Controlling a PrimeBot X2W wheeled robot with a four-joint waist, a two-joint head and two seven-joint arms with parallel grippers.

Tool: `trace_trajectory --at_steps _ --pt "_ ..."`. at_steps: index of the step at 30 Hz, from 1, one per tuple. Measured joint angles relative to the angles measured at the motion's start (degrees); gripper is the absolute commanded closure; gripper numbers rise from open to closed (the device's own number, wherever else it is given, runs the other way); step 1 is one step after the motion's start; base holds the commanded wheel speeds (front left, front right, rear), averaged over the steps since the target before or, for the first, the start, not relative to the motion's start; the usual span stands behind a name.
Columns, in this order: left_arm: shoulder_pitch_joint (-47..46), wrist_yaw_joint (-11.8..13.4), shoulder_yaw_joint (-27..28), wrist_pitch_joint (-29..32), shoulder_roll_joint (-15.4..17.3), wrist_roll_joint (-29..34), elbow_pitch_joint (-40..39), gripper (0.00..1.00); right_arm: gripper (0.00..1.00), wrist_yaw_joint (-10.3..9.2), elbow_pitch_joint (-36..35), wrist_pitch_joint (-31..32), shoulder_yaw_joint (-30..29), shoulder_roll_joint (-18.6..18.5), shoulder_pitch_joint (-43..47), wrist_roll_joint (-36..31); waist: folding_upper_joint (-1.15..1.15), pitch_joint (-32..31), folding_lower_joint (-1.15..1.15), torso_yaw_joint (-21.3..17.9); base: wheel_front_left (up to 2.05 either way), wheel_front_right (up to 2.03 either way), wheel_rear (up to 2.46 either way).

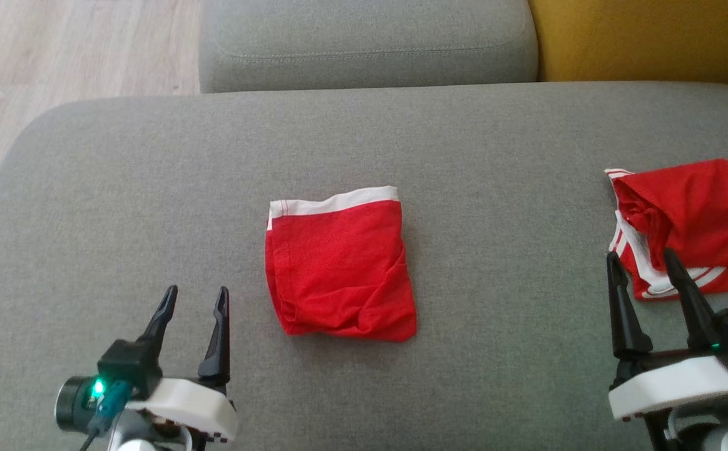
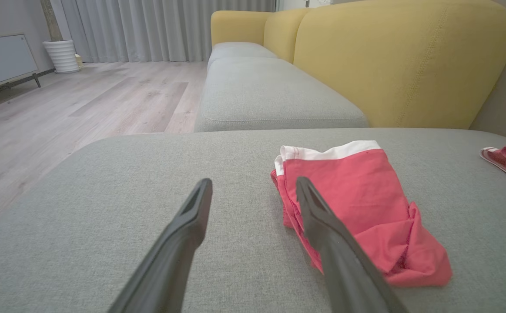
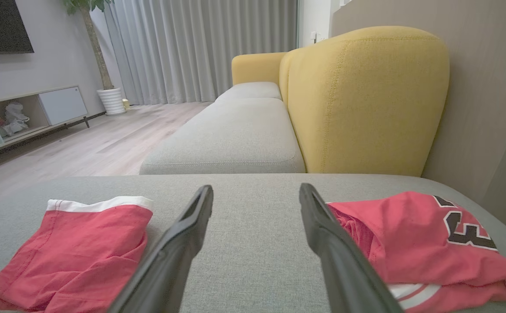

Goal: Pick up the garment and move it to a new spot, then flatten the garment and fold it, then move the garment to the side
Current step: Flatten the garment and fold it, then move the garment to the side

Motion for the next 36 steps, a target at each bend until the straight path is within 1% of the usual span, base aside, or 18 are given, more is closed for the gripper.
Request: trace_trajectory --at_steps 11,30,33,36 --pt "0.06 0.68 -0.09 0.51 0.59 -0.57 -0.77 0.0 0.0 0.0 -0.19 0.53 0.1 0.02 0.62 0.0 0.0 -0.66 0.0 0.19 0.0 0.0 0.0" --pt "0.07 1.19 -1.01 0.49 1.01 -0.59 -1.54 0.0 0.0 0.0 0.62 0.53 0.16 0.03 0.63 0.01 0.0 0.52 0.0 0.62 0.0 0.0 0.0" --pt "-0.02 1.19 -1.13 0.44 1.02 -0.59 -1.54 0.0 0.0 0.0 1.82 0.62 0.1 0.03 0.62 0.69 0.0 0.8 0.0 1.03 0.0 0.0 0.0" --pt "-0.53 1.13 -1.34 0.43 1.03 -0.59 -1.56 0.0 0.0 0.0 4.77 1.1 0.35 0.03 0.32 1.19 0.0 1.61 0.0 1.68 0.0 0.0 0.0"
